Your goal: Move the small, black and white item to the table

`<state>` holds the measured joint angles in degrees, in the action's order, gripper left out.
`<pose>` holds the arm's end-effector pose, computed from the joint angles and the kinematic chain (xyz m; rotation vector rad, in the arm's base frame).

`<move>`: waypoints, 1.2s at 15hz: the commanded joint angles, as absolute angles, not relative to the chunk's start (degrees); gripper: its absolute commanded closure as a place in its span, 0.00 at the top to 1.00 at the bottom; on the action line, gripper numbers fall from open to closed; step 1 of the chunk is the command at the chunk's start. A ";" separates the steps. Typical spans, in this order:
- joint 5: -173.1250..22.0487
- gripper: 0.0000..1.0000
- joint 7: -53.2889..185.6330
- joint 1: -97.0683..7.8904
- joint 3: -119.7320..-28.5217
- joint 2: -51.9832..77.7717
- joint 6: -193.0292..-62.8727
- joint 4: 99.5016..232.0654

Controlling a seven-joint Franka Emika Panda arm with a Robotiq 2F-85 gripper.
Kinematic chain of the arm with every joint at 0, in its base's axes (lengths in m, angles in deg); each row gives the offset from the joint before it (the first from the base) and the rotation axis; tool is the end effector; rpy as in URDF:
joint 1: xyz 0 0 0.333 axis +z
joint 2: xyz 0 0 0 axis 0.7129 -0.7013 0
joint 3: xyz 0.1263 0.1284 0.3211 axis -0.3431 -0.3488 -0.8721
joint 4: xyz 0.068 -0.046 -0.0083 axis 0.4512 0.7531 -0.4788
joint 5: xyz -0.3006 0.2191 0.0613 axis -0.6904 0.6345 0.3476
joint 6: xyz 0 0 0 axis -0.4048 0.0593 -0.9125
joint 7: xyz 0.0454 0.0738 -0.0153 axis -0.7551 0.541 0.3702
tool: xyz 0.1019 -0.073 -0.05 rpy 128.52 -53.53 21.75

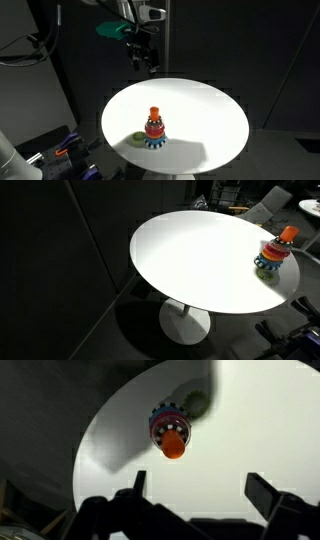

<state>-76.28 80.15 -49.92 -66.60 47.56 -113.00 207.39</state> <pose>0.4085 -0.1274 0.4906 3.1302 -0.1197 0.0958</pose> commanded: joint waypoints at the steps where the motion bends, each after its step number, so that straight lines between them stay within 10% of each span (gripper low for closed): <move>1: -76.37 1.00 77.14 -51.32 -67.96 44.61 -118.10 209.00; 18: -76.53 1.00 74.21 -53.03 -68.53 36.17 -133.29 216.59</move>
<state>-76.64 74.13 -52.41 -67.91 36.16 -133.40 216.65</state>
